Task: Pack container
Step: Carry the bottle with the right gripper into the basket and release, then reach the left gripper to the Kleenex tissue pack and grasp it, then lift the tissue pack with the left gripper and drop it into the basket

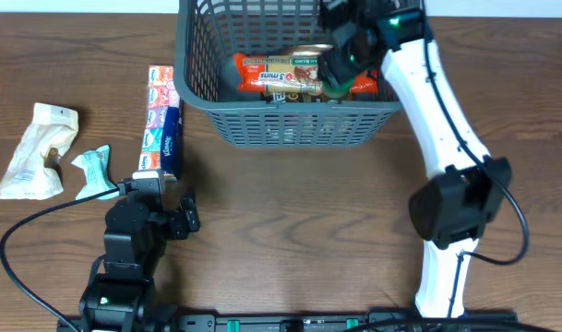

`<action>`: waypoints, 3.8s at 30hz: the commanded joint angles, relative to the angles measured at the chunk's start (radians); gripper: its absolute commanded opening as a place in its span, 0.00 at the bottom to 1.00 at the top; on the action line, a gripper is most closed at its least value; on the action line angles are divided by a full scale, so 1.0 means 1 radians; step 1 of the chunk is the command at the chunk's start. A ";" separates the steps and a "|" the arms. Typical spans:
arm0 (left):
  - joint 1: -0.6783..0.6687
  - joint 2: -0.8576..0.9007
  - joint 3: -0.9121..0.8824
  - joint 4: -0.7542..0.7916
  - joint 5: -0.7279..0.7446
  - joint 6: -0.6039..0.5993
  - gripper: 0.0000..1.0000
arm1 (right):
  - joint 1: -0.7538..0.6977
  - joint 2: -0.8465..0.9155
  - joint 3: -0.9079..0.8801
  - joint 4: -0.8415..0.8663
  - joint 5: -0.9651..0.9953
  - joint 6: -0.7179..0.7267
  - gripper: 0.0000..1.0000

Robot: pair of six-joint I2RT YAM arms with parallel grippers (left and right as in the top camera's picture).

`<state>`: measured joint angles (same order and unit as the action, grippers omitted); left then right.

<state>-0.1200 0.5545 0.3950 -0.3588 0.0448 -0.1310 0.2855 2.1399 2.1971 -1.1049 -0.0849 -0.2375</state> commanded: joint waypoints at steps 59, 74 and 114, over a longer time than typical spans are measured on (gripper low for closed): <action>0.187 1.603 1.567 -0.773 -0.003 0.238 0.90 | -0.573 -0.117 0.174 -0.288 0.190 0.554 0.99; 0.186 1.813 1.564 -0.717 -0.006 0.265 0.90 | -0.573 -0.117 0.174 -0.290 0.189 0.555 0.99; -0.039 1.003 1.611 -0.649 -0.013 0.631 0.06 | -0.654 -0.117 0.174 -0.259 0.135 0.656 0.99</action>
<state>-0.0669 1.5467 2.0033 -1.0302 0.0338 0.1928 -0.3267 2.0151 2.3737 -1.3689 0.0788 0.3698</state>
